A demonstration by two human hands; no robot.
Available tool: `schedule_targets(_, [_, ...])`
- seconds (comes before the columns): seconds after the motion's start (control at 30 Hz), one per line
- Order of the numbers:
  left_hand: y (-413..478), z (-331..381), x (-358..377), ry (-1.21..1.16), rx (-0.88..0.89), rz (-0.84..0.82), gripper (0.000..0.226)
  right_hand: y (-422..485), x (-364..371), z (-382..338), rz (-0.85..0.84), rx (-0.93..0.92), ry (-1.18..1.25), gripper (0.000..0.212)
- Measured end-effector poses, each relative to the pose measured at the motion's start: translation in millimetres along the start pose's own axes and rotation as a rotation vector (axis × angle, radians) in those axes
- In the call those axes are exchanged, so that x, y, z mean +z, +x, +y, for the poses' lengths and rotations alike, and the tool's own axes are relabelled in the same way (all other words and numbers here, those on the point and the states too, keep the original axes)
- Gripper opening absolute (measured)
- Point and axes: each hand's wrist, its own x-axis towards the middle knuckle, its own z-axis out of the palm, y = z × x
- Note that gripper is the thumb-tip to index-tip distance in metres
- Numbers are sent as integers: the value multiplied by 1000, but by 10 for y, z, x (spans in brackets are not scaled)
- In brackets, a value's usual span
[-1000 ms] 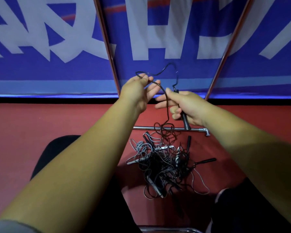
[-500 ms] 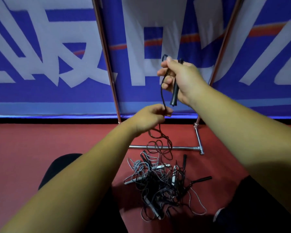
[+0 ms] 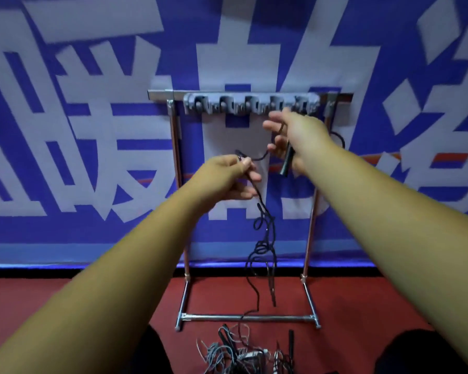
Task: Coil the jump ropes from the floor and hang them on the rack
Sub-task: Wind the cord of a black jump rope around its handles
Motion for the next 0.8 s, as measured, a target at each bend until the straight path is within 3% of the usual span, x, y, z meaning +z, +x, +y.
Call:
schedule_targets(0.17, [60,1136,-6,-173,126,41,23,-73,-73,-342,-20,174,-353,37])
schedule_targets(0.27, [190,1604,17,-272,161,105,26,-233,-77,-559,-162,267,-499,48])
schedule_targets(0.33, [285,1853,15,-369,181,146,26,-338,-63,-730,-283,185,-465,53])
schedule_targets(0.43, [404,2144,30,-527,198,181,26,-356,-57,-915,-330,-37,-563,33])
schedule_targets(0.53, [492,2279,68,-622,214,183,30,-368,-40,-997,-345,-135,-720,27])
schedule_targets(0.63, [538,2219,118,-572,234,181,36,-378,11,-1025,-300,-139,-598,24])
schedule_targets(0.8, [388,1807,215,-240,201,117,45,-243,112,-1085,-183,-103,-201,16])
